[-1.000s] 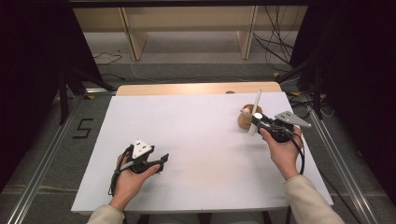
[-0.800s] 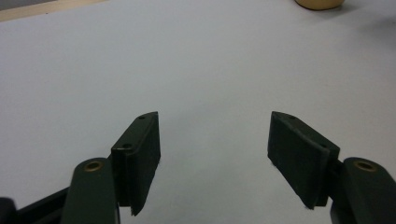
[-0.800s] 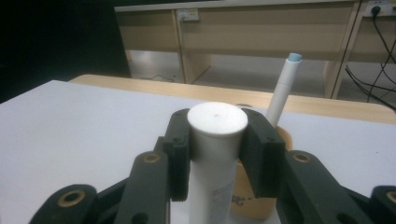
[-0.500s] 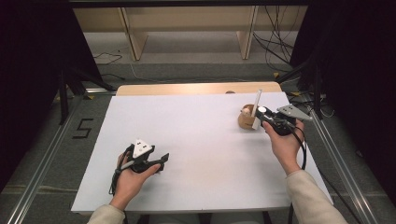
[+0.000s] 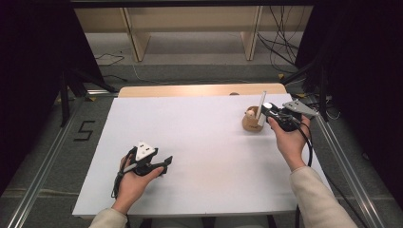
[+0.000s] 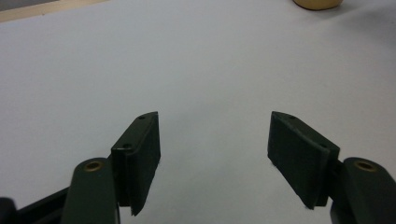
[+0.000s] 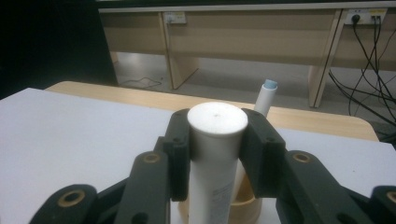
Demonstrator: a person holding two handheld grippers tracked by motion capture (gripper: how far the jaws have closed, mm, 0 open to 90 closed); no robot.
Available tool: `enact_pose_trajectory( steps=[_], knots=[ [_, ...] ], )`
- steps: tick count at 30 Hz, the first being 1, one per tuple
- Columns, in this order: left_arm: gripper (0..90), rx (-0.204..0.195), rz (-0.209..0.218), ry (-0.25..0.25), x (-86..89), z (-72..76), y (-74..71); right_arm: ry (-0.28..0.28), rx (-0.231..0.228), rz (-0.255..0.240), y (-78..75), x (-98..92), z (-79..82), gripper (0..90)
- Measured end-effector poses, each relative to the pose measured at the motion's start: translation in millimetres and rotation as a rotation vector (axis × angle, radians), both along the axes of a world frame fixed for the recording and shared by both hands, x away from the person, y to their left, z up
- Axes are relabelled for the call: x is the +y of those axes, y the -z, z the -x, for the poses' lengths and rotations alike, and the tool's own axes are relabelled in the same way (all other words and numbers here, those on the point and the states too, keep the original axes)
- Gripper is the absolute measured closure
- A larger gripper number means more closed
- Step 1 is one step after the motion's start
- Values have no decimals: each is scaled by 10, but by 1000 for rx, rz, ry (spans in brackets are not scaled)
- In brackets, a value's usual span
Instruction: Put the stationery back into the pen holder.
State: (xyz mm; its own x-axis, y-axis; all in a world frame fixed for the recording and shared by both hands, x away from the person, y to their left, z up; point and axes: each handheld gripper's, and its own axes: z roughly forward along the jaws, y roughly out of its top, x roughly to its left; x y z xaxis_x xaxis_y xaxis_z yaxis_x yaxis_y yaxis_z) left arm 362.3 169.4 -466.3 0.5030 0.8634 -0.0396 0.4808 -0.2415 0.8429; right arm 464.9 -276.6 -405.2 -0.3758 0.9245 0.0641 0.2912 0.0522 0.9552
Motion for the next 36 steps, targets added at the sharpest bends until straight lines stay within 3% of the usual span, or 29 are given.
enact_pose_trajectory(
  steps=[27, 36],
  knots=[
    [341, -1, 3, 0, -7, -6, 2, 37, -9, 4, -89, -38, -155, 658],
    [341, 0, 3, -1, -10, -10, 4, 56, -9, 1, -36, -38, -275, 658]
  ],
)
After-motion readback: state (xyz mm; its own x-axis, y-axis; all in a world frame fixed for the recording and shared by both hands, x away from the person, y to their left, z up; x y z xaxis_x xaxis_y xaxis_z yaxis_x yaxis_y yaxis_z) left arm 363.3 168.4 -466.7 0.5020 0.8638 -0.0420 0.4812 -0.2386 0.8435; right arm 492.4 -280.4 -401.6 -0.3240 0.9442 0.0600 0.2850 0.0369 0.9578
